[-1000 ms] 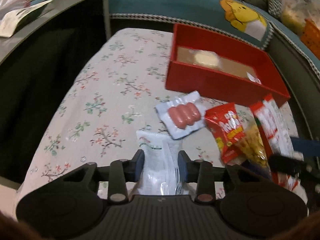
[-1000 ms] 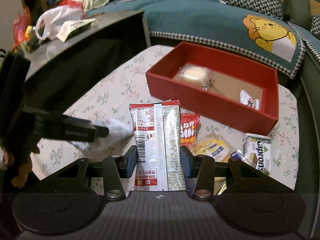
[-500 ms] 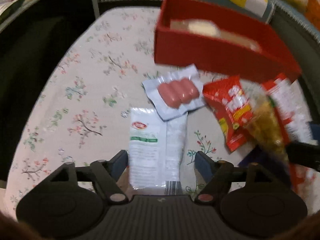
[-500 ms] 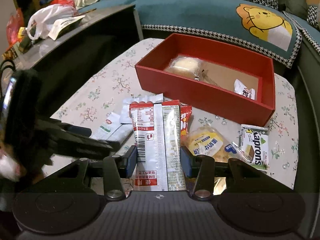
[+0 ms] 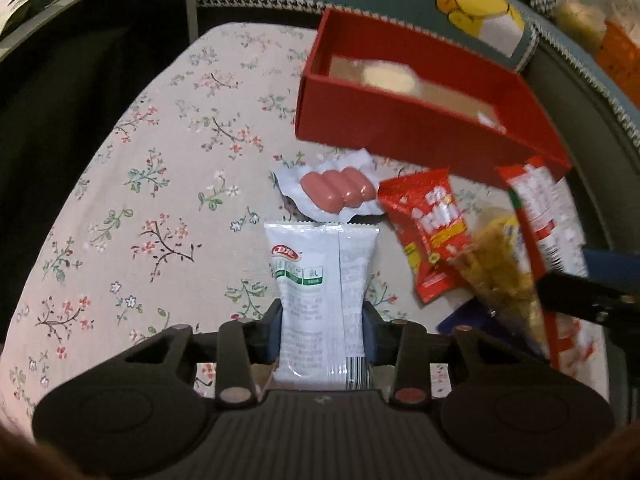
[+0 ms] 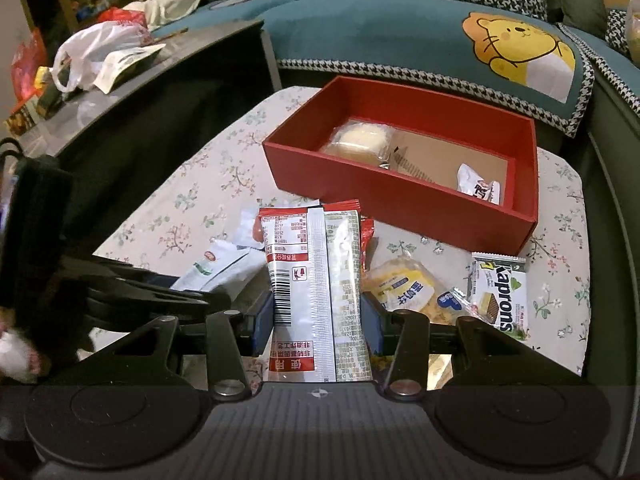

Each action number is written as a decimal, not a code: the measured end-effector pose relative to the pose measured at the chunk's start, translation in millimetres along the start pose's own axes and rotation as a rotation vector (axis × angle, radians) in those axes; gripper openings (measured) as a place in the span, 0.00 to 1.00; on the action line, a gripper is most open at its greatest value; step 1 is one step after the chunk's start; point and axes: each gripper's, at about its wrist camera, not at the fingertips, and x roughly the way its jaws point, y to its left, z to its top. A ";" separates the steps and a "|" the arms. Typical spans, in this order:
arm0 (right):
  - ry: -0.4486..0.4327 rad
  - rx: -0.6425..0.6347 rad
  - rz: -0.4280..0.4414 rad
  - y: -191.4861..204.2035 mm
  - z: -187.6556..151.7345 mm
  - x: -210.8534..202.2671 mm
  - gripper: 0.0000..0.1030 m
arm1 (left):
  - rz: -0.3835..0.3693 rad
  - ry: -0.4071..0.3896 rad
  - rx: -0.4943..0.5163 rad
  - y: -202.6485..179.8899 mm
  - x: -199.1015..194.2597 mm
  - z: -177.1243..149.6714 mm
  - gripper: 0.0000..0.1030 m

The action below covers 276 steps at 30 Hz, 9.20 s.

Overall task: Organize snacks
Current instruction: 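Carry both pouches over the red box and lower them inside, then open the right tool to drop the striped pouch while the left tool releases the white pouch, then raise both open tools out of the red box and back over the table, then move the left tool to the red Trolli bag while the right tool reaches the yellow-label cake pouch, then grasp the Trolli bag with the left tool while the right tool grasps the cake pouch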

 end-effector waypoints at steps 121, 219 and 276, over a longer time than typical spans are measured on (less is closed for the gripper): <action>-0.146 0.114 -0.263 -82.5 89.3 40.9 0.60 | 0.050 -0.309 0.168 -81.2 30.8 143.5 1.00; 0.174 0.504 -0.170 -49.3 1.2 91.6 0.76 | -0.216 -0.135 -0.002 8.7 -16.1 79.2 1.00; -0.059 0.400 -0.049 -103.4 -7.4 -9.7 0.78 | 0.022 0.016 -0.008 -90.0 70.0 32.9 1.00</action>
